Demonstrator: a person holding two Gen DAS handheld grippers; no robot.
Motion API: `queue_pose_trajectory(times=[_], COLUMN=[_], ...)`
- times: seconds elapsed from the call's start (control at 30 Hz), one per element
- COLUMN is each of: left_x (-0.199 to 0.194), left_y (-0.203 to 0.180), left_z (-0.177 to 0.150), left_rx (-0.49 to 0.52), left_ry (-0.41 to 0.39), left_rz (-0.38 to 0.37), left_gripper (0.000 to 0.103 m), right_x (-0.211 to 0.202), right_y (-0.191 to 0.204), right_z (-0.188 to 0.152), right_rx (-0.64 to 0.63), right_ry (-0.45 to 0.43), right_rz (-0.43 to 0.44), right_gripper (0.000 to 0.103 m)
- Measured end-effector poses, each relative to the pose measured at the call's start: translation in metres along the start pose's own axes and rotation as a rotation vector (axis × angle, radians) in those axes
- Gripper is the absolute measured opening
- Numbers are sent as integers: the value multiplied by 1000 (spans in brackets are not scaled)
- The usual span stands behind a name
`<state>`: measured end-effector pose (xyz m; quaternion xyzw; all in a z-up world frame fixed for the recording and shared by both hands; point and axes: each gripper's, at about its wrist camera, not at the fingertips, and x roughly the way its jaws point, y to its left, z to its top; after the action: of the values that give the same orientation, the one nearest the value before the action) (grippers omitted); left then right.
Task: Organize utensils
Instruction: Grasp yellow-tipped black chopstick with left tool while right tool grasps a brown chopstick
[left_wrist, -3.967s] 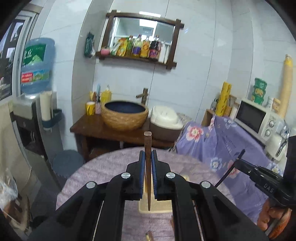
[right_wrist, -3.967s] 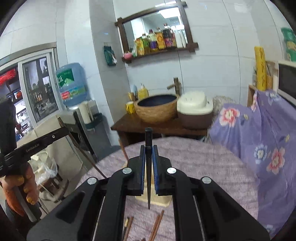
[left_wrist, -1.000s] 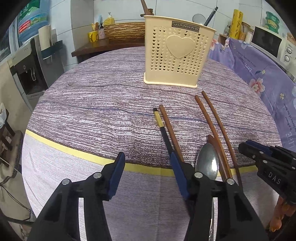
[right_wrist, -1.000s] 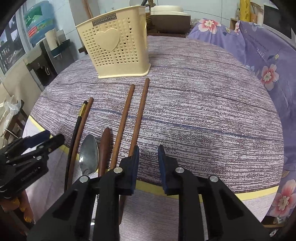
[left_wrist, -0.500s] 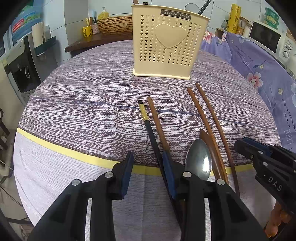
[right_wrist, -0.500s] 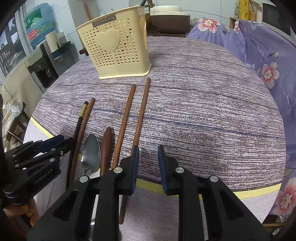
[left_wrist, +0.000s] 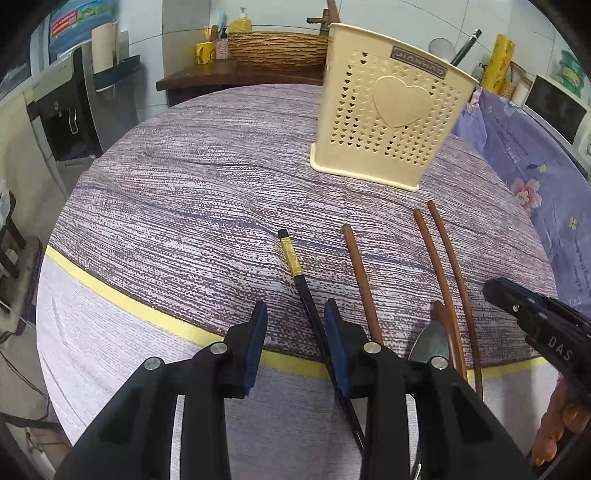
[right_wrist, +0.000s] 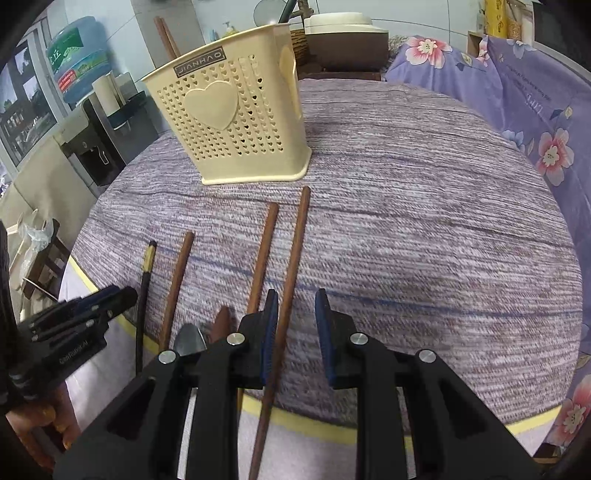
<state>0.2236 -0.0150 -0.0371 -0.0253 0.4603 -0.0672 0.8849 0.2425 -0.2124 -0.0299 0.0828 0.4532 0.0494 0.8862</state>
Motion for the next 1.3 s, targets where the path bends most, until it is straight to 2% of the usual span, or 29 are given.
queue_pose_trajectory(times=[0.1, 0.4, 0.83, 0.93, 1.0, 1.17, 1.3], left_x=[2, 0, 19, 24, 27, 29, 31], left_y=[4, 4, -5, -8, -10, -10, -11], left_z=[2, 1, 10, 17, 19, 23, 25], left_rx=[-23, -49, -33, -26, -10, 8, 23], left_ry=[-5, -16, -2, -1, -7, -6, -7], left_rz=[9, 0, 39, 51, 72, 88, 82], left_gripper=[33, 33, 33, 29, 22, 12, 11], right_x=[14, 42, 55, 59, 62, 68, 69], right_y=[2, 10, 12, 13, 13, 14, 13], right_z=[12, 24, 39, 45, 49, 55, 58], right_rx=[8, -15, -36, -36, -38, -47, -42], right_ry=[20, 43, 17, 14, 13, 9, 4], right_rz=[7, -50, -110, -117, -122, -124, -115], right_gripper=[22, 22, 21, 17, 14, 9, 9])
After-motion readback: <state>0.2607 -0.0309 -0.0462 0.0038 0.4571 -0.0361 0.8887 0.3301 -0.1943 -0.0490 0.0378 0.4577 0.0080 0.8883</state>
